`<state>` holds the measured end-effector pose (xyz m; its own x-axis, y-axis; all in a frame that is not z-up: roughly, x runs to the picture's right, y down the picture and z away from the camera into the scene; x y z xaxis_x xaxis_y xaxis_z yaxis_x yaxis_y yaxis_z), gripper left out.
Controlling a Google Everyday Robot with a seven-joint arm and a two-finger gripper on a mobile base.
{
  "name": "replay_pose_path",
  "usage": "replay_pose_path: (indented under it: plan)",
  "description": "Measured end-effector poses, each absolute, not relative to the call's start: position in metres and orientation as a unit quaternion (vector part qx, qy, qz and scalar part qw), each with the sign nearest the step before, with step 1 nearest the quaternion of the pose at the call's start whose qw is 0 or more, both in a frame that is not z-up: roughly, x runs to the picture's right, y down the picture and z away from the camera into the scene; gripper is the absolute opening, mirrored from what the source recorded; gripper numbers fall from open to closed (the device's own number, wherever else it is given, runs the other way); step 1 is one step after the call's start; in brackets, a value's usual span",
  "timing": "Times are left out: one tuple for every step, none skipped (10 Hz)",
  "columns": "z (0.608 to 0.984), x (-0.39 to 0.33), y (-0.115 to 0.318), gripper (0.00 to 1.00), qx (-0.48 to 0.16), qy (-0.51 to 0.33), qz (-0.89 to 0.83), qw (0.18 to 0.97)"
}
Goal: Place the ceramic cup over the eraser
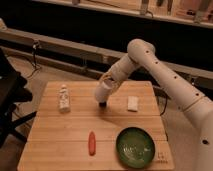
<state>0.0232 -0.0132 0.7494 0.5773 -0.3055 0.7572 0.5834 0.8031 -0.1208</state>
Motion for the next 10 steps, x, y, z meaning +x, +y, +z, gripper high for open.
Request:
replay_pose_path:
  plan:
    - [0.75,0.0235,-0.0127,0.02,-0.182,-0.382,-0.255,0.869]
    - [0.7506,0.0242,-0.0122,0.02,-0.182,-0.382,-0.254,0.87]
    - [0.7513,0.0246,-0.0114,0.08,-0.182,-0.382,-0.253,0.87]
    - [0.7517,0.0252,-0.0111,0.18,-0.181,-0.382,-0.252,0.87]
    - [0.7524,0.0261,-0.0103,0.24,-0.182,-0.382,-0.251,0.871]
    - [0.7527,0.026,-0.0102,0.3,-0.181,-0.382,-0.251,0.871]
    - [0.7532,0.0265,-0.0097,0.41,-0.182,-0.382,-0.25,0.871]
    - [0.7533,0.0267,-0.0096,0.49,-0.181,-0.382,-0.25,0.871]
    - [0.754,0.0274,-0.0089,0.54,-0.182,-0.382,-0.249,0.871]
    - [0.7543,0.0277,-0.0086,0.55,-0.181,-0.381,-0.248,0.872]
